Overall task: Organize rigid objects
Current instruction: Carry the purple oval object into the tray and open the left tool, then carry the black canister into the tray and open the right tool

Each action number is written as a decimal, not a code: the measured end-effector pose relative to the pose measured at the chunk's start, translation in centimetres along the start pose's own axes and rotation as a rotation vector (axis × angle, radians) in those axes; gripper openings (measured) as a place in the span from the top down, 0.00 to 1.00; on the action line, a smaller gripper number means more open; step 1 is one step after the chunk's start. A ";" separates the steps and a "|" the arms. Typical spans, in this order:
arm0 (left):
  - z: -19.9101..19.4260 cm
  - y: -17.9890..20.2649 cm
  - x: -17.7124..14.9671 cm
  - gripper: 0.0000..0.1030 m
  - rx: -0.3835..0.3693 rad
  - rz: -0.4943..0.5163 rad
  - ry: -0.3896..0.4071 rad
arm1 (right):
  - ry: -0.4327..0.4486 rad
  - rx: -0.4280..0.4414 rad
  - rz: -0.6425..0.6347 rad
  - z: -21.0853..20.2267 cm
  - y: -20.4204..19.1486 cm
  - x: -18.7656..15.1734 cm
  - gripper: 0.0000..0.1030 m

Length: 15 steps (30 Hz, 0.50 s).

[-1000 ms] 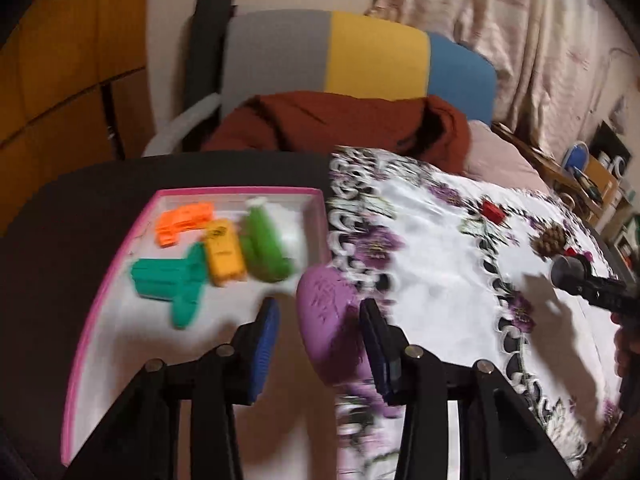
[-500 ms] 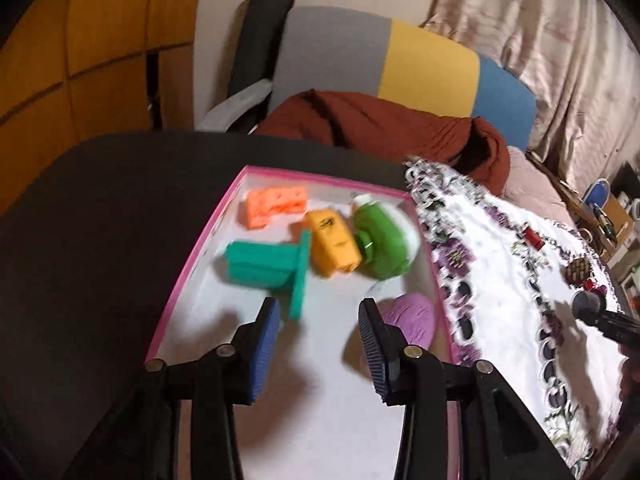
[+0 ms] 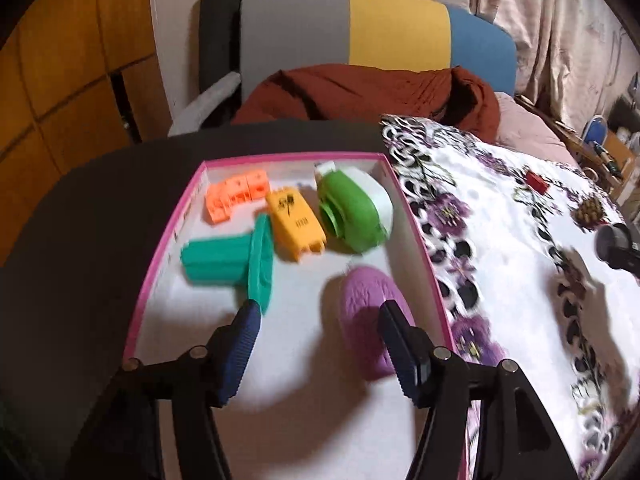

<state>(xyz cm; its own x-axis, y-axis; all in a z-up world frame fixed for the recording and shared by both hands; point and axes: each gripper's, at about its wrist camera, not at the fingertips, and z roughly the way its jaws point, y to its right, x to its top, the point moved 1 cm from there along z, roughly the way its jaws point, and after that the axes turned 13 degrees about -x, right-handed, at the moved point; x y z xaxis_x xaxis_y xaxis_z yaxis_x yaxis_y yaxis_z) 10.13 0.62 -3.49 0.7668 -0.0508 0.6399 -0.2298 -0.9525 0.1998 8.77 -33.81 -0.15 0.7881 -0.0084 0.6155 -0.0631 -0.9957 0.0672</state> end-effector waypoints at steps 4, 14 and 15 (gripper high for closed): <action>0.3 -1.6 1.1 0.40 0.019 -0.047 0.004 | 0.015 0.037 -0.033 -1.3 -2.3 0.4 0.39; -4.7 -3.5 -2.5 0.21 0.004 -0.142 0.070 | 0.038 0.242 -0.147 -4.5 -12.6 1.3 0.39; -5.1 -3.6 -3.0 0.21 0.005 -0.143 0.072 | 0.039 0.258 -0.165 -4.8 -14.0 1.4 0.39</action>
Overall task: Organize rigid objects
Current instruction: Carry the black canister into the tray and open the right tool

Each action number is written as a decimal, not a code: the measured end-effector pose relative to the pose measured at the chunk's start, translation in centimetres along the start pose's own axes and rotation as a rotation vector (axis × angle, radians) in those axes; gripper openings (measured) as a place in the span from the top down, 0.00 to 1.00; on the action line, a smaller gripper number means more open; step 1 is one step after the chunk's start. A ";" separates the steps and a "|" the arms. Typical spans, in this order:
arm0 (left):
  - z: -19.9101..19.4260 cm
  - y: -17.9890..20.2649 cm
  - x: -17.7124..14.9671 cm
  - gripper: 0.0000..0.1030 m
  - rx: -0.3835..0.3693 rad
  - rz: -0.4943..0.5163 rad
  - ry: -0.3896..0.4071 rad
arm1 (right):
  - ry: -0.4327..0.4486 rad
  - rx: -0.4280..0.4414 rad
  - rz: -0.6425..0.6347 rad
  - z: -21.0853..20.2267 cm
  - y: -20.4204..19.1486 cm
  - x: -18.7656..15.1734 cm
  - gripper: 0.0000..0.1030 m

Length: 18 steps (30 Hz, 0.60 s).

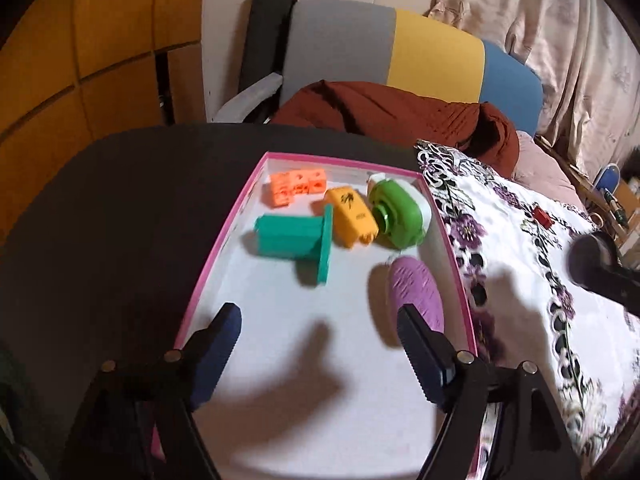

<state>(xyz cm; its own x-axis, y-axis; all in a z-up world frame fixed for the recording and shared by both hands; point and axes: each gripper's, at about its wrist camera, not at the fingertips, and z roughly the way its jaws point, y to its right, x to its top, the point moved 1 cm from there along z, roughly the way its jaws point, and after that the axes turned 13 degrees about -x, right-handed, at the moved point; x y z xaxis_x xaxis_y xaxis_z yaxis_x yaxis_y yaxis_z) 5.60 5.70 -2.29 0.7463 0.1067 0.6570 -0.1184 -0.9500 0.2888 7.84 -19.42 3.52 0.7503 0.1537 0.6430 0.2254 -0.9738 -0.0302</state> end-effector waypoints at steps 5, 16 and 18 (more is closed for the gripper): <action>-2.2 -0.3 -1.8 0.20 0.022 0.025 0.028 | -0.025 0.061 -0.071 0.7 -5.8 1.2 0.39; -5.6 -0.6 -4.3 0.17 0.050 0.063 0.063 | -0.083 0.160 -0.183 4.1 -16.6 2.0 0.39; -5.9 -0.9 -4.6 0.17 0.055 0.056 0.066 | -0.101 0.167 -0.192 5.0 -17.7 2.3 0.39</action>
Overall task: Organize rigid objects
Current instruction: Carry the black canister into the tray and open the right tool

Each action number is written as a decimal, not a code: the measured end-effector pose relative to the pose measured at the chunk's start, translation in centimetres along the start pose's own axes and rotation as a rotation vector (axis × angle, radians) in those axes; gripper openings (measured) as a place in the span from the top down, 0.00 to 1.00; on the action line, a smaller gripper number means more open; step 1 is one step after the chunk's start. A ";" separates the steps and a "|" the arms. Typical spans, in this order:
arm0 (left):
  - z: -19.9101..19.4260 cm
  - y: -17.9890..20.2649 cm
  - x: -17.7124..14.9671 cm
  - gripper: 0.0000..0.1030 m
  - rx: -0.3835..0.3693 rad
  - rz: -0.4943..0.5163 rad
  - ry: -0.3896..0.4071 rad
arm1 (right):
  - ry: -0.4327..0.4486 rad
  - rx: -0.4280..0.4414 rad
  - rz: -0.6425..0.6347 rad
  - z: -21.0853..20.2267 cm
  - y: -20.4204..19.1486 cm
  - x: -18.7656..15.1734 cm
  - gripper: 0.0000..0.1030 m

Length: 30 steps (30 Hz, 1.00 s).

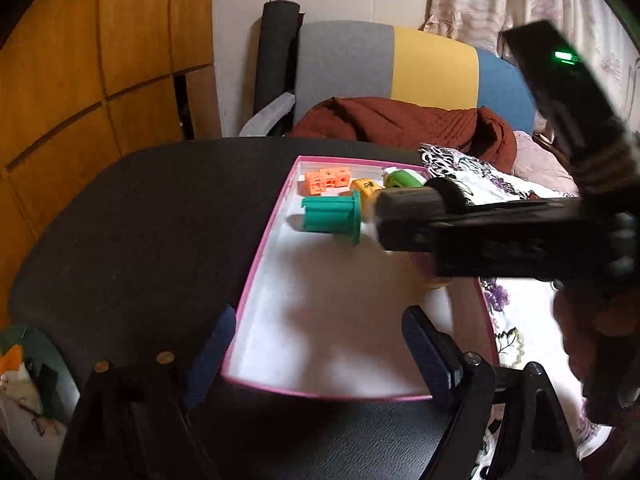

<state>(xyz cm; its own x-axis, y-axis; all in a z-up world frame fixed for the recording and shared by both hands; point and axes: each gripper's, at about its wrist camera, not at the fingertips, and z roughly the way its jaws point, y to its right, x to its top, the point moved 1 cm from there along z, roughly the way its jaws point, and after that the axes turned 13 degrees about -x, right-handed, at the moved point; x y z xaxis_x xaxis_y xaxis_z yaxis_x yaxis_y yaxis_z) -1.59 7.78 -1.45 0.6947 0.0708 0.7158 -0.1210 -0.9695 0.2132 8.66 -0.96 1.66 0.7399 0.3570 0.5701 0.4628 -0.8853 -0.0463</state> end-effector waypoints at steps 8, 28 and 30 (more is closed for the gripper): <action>-0.7 -1.0 -0.6 0.17 -0.011 -0.029 0.006 | -0.067 0.053 -0.023 3.5 -2.8 1.6 0.39; -0.8 0.0 -0.2 0.09 -0.045 -0.049 0.030 | 0.000 0.054 0.039 0.4 0.4 1.0 0.39; -0.6 0.5 0.1 0.09 -0.054 -0.043 0.028 | 0.015 0.035 0.068 -0.7 2.2 0.5 0.39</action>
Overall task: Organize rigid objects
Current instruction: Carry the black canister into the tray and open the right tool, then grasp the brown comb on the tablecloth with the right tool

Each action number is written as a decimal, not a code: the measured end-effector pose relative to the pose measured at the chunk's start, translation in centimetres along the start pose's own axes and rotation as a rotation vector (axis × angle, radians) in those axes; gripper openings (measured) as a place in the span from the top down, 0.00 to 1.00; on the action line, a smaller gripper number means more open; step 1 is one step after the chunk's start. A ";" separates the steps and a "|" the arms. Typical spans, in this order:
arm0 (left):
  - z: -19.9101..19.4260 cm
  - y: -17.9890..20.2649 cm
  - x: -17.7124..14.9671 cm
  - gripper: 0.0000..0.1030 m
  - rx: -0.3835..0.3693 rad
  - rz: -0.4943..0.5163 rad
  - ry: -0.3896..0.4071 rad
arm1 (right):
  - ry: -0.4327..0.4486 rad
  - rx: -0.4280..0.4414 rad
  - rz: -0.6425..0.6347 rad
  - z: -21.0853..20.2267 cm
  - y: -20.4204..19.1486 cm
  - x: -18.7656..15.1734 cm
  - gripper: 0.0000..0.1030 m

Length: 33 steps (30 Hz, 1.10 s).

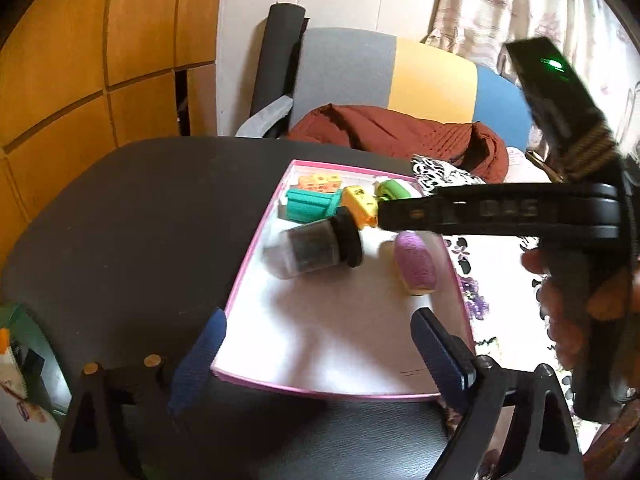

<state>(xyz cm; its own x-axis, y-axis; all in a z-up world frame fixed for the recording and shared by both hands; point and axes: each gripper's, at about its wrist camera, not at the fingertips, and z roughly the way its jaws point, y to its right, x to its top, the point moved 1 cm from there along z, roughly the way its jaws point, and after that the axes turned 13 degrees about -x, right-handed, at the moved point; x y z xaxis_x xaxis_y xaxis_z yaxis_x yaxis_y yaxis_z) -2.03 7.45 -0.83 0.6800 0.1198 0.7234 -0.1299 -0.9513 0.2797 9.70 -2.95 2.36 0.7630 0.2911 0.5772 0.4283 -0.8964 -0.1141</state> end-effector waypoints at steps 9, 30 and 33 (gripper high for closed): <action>1.3 4.0 1.1 0.02 -0.063 0.048 -0.014 | -0.003 -0.139 0.054 -3.1 7.9 -2.7 0.39; 4.8 15.7 1.1 0.01 -0.232 0.229 -0.097 | -0.042 -0.347 0.226 -6.9 21.5 -10.4 0.39; 5.3 16.9 1.0 0.01 -0.245 0.246 -0.109 | -0.056 -0.380 0.267 -7.2 23.3 -11.2 0.39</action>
<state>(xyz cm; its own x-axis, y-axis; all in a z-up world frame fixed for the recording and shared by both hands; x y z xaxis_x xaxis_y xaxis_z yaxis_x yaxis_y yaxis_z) 0.26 -10.00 1.28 0.6782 -0.1475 0.7199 -0.4593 -0.8498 0.2586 7.61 -29.50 -0.95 0.8517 0.0422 0.5222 0.0138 -0.9982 0.0582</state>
